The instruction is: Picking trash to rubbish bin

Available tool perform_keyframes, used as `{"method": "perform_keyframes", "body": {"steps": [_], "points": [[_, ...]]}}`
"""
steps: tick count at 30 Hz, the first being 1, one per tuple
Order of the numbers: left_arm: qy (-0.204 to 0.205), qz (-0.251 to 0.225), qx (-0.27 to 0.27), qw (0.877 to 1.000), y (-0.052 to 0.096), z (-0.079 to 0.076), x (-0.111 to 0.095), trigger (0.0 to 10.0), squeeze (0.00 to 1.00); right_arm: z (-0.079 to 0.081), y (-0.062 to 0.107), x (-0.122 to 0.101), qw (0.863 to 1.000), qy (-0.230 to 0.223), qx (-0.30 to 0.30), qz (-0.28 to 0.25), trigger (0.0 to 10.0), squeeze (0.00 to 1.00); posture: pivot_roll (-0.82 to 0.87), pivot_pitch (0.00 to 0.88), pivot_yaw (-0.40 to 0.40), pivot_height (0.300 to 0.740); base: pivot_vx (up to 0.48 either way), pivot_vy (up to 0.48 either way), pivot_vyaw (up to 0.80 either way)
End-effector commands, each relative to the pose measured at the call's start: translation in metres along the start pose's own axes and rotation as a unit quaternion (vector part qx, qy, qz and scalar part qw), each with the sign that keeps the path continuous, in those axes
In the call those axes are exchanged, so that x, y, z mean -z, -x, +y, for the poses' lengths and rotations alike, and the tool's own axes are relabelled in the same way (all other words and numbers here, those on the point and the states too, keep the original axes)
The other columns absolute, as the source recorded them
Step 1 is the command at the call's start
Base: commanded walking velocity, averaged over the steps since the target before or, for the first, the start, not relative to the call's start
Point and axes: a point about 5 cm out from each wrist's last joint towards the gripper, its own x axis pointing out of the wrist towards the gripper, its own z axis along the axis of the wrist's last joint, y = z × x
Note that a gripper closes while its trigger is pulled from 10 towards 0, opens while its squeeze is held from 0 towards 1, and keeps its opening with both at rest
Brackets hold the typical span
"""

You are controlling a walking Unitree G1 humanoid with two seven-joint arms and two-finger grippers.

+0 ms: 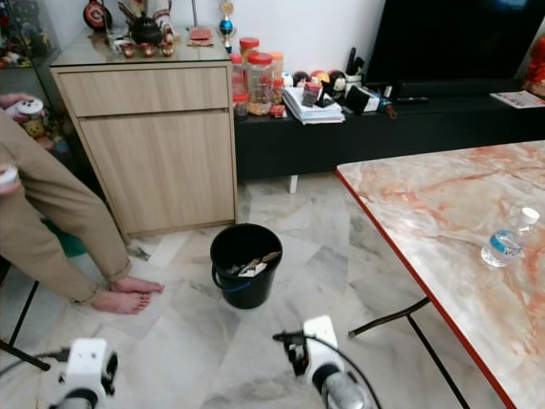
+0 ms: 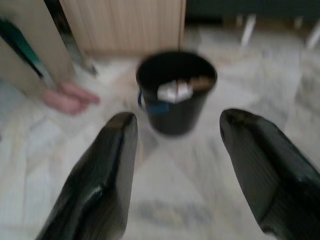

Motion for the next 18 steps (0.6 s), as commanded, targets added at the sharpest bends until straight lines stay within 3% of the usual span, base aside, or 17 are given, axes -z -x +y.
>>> {"method": "perform_keyframes", "body": {"steps": [1,7,11,18], "points": [[0.01,-0.041,-0.011,0.999,-0.005,-0.004,-0.016,10.0,0.0,0.004,-0.011,-0.024,0.998,-0.003,-0.011,-0.056,10.0,0.0,0.15,0.0,-0.059,0.74,0.0,0.0,0.0],[0.013,-0.112,0.002,0.994,-0.024,-0.018,-0.057,10.0,0.0,0.014,-0.031,-0.067,0.993,0.002,-0.015,-0.121,10.0,0.0,0.15,0.0,-0.064,0.74,0.0,0.0,0.0],[0.003,-0.159,0.031,0.987,-0.033,-0.032,-0.085,10.0,0.0,0.011,-0.039,-0.09,0.988,-0.007,0.014,-0.152,10.0,0.0,0.15,0.0,-0.062,0.74,0.0,0.0,0.0],[-0.006,-0.19,0.082,0.978,-0.041,-0.062,-0.112,10.0,0.0,0.005,-0.044,-0.098,0.986,-0.034,0.065,-0.152,10.0,0.0,0.14,0.0,-0.062,0.74,0.0,0.0,0.0]]}}
